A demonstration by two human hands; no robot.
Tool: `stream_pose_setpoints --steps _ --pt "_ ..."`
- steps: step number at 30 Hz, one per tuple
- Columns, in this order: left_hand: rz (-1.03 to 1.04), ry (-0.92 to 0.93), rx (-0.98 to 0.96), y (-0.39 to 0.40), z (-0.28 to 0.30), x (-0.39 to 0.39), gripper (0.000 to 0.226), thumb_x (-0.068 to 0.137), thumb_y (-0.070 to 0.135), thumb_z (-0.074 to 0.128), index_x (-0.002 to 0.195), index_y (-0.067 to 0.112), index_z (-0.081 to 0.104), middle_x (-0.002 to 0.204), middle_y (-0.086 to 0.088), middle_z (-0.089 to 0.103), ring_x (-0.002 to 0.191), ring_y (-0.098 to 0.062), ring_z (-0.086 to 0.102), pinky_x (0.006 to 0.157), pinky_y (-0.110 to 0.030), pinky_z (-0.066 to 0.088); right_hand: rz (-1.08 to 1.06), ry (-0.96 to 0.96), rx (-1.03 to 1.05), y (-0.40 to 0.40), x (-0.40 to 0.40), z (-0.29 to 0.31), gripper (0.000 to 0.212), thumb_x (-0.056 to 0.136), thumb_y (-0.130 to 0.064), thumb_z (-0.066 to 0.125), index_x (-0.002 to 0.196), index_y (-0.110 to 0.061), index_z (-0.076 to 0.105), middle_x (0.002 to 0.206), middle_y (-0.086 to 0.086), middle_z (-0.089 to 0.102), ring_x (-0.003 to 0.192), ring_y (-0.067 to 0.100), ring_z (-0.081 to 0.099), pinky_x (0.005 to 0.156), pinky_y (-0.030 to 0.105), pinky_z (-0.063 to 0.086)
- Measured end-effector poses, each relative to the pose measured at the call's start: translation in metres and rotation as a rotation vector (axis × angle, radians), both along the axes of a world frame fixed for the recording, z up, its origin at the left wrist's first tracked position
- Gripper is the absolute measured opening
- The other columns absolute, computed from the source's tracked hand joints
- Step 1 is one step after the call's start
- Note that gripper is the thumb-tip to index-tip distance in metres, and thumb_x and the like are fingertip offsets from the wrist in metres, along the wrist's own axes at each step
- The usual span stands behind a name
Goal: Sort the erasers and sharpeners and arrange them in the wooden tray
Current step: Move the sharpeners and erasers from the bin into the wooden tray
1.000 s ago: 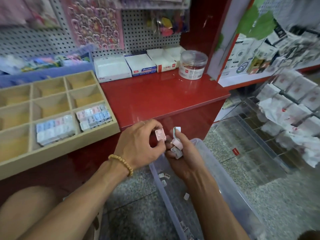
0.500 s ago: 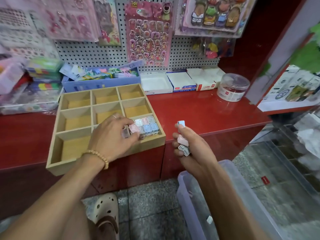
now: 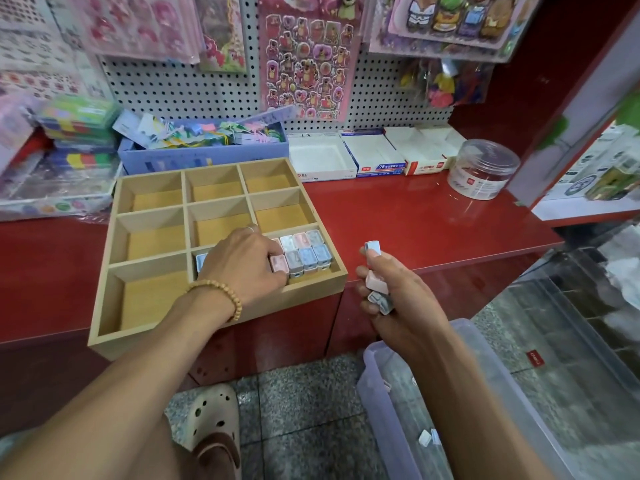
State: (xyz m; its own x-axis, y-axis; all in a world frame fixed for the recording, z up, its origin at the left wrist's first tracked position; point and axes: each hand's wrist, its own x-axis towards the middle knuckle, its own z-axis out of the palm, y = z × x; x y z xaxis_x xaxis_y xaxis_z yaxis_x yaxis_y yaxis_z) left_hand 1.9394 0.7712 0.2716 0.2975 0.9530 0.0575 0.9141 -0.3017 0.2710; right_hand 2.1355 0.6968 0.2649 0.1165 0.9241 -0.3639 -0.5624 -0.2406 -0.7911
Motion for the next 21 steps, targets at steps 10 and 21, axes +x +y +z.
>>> stream_pose_setpoints --steps 10,21 --pt "-0.002 -0.033 0.031 0.002 -0.004 0.004 0.039 0.082 0.036 0.071 0.119 0.023 0.067 0.096 0.004 0.051 0.104 -0.018 0.052 0.079 -0.031 0.046 0.102 -0.093 0.043 -0.002 -0.004 -0.003 0.025 0.084 -0.027 0.067 0.103 -0.011 0.064 0.074 0.002 0.055 0.053 0.008 0.043 0.04 0.018 0.028" --pt "-0.232 -0.589 0.052 -0.02 0.039 -0.015 0.043 0.067 0.032 0.086 0.107 0.027 0.072 0.093 0.012 0.062 0.086 -0.005 0.059 0.067 -0.011 0.036 0.4 0.057 0.123 0.006 -0.04 0.018 0.033 0.088 -0.035 0.06 0.11 -0.011 0.064 0.075 0.002 0.059 0.052 0.009 0.042 0.037 0.015 0.024"
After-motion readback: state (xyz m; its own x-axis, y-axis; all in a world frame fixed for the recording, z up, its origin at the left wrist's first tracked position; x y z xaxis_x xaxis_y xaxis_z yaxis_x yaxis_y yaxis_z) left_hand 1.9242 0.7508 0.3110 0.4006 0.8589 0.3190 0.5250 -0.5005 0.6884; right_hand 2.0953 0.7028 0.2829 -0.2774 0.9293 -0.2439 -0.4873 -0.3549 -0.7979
